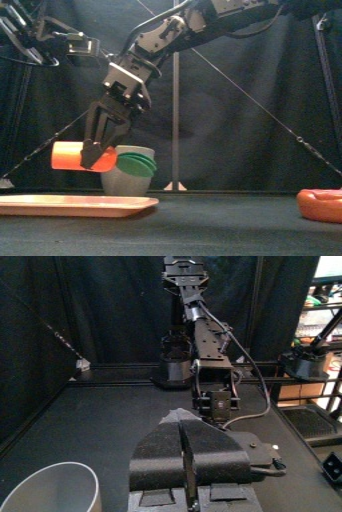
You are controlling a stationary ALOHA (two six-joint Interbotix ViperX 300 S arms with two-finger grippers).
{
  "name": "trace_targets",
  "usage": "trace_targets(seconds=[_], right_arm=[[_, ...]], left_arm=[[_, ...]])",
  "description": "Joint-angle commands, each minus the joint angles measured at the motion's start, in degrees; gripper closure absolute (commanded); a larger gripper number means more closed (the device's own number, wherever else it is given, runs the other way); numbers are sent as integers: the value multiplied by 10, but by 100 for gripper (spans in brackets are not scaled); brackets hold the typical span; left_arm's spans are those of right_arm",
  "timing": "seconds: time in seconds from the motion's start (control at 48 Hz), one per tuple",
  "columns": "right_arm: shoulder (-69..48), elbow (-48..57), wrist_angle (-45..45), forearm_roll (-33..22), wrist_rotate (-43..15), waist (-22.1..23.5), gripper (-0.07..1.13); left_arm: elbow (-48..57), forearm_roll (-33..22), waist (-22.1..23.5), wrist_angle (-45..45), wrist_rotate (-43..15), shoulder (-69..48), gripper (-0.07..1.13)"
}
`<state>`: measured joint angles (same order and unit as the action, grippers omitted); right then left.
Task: Pick the carrot then place it on the pink plate
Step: Drop carrot on the pink plate and return to neutral
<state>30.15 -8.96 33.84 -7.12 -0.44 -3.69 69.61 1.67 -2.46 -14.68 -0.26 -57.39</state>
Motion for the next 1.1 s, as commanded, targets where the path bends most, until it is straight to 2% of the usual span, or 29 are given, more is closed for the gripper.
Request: trace_targets(seconds=[0.021,0.125,0.188,0.458,0.562,0.917,1.104], right_arm=[[-17,-22,-11,4,1,0,22],[-18,-18,-10,2,-1,-1,4],[-24,-14,-9,-3,-2,0,0],[-88,16,-9,-69,-14,7,1],[-135,38,-25,-75,-27,20,1],[-323,214,-178,-83,-63,25,1],[-442,332,-251,-75,-64,21,1]], left_arm=[[-8,0,-1,-1,-1,0,109],[-8,0,-1,-1,-1,0,109],[-8,0,-1,-1,-1,-1,109],[-8,1,0,-1,-1,0,109],[-9,0,-1,-1,-1,0,109],[-8,0,0,5,-1,-4,109],[-8,1,0,18,-1,-16,109]])
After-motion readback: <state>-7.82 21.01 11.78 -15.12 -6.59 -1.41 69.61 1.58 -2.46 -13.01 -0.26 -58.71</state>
